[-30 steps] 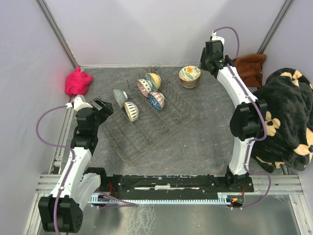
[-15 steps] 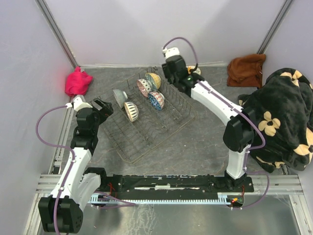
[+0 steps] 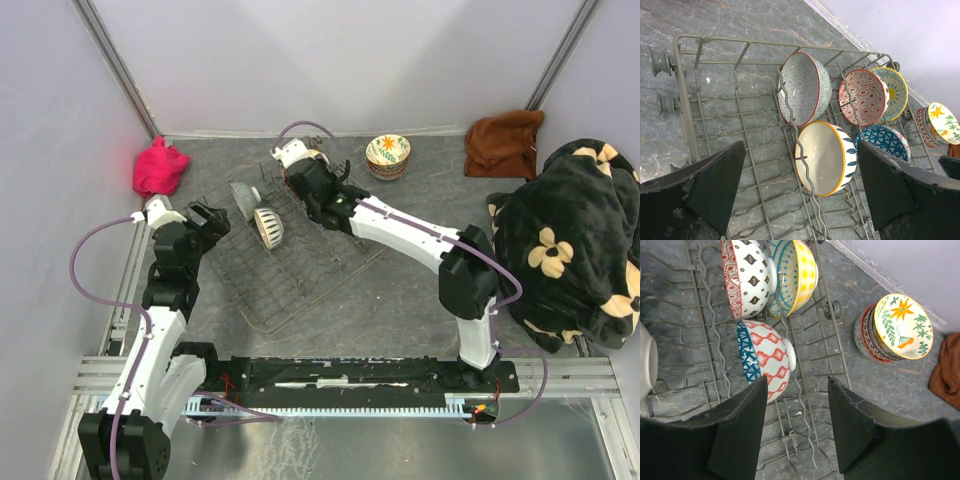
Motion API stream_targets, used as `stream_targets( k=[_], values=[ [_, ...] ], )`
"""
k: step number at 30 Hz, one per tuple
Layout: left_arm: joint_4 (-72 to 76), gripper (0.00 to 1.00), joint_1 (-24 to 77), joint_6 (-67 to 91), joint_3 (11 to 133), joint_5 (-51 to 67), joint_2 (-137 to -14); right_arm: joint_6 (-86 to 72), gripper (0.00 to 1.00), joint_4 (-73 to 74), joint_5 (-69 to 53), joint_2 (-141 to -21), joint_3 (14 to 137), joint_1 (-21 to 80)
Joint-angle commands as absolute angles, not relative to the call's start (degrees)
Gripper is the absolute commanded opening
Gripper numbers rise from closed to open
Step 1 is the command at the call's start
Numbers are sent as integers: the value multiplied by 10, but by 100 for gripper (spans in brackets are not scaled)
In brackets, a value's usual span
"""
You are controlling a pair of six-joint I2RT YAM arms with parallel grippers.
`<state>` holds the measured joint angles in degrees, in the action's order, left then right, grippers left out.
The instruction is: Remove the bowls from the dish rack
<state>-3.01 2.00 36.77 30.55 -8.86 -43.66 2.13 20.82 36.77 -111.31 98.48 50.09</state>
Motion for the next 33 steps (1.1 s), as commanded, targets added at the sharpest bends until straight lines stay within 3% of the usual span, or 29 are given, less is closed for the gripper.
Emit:
stream_targets(
  k=[1,18,33],
  values=[
    [-26,99,21,383,315,-95,-423,48,59,194,430,-1150,1018,519],
    [-45,99,21,377,321,-115,-412,100,61,184,533,-1256,1070,541],
    [-46,99,21,378,320,-121,-410,149,47,117,603,-1299,1060,543]
  ],
)
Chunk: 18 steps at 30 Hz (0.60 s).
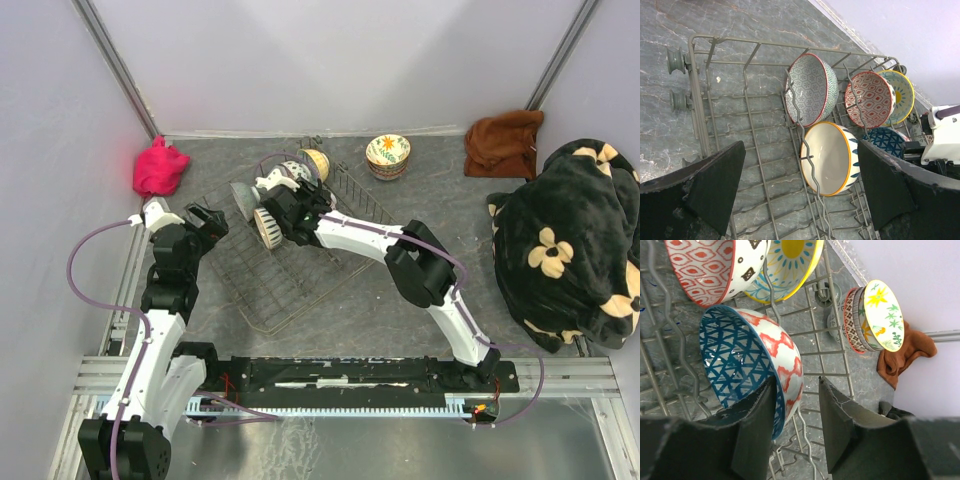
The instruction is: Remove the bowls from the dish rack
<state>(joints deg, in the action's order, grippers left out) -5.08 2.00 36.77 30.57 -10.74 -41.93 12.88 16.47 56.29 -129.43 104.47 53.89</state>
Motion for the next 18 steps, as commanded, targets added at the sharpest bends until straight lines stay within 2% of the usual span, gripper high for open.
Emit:
stream_targets(
  k=[1,18],
  values=[
    [-45,99,22,378,319,-121,-411,152,46,114,606,-1301,1060,542],
    [-42,99,21,378,317,-123,-411,182,15,55,651,-1324,1047,544]
  ],
)
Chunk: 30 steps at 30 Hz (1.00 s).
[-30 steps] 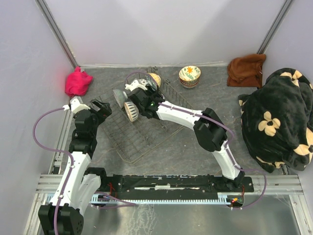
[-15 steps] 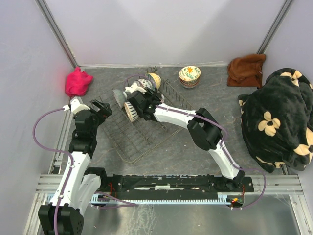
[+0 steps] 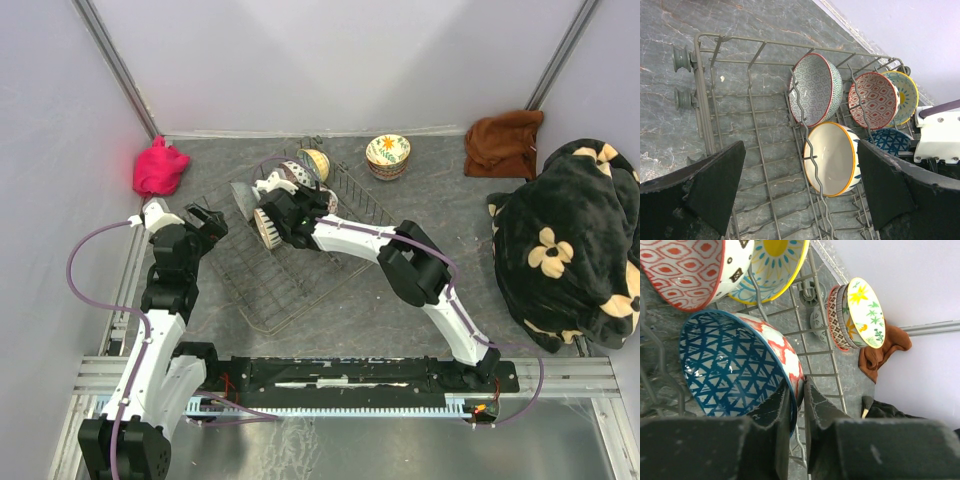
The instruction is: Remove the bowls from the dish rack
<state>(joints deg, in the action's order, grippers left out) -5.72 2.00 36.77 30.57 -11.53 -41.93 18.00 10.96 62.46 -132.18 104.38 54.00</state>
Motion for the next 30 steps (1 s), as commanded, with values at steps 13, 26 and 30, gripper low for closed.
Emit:
stream_targets(
  k=[13,26,30],
  values=[
    [-39,99,21,379,315,-122,-414,235,1,-40,700,-1300,1007,550],
    [-40,99,21,379,315,-123,-413,287,1,-122,720,-1240,958,559],
    [-40,99,21,379,315,-123,-413,290,1,-126,723,-1215,948,559]
  ],
)
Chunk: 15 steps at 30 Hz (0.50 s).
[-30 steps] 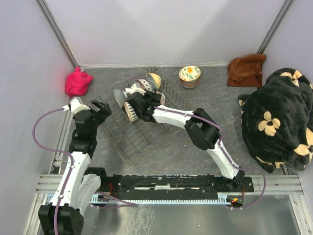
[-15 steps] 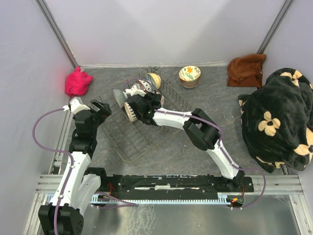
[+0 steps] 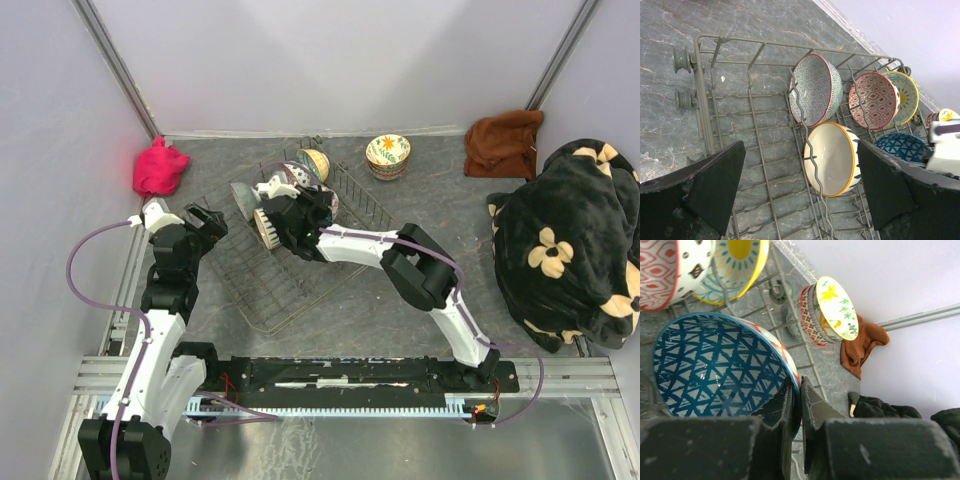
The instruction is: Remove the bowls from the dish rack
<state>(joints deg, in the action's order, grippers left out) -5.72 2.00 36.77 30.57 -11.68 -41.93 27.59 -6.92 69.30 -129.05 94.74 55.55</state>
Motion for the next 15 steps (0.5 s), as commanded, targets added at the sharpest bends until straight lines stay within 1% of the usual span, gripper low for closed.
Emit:
stream_targets(
  k=[1,11,13,15],
  values=[
    [-40,99,21,380,316,-122,-413,290,1,-127,723,-1209,946,560],
    [-37,99,21,382,314,-119,-415,233,1,-73,687,-1139,946,554],
    [-37,99,21,382,314,-119,-415,198,1,-32,665,-1115,953,542],
    [-37,99,22,382,314,-118,-416,133,1,41,631,-1089,969,519]
  ],
)
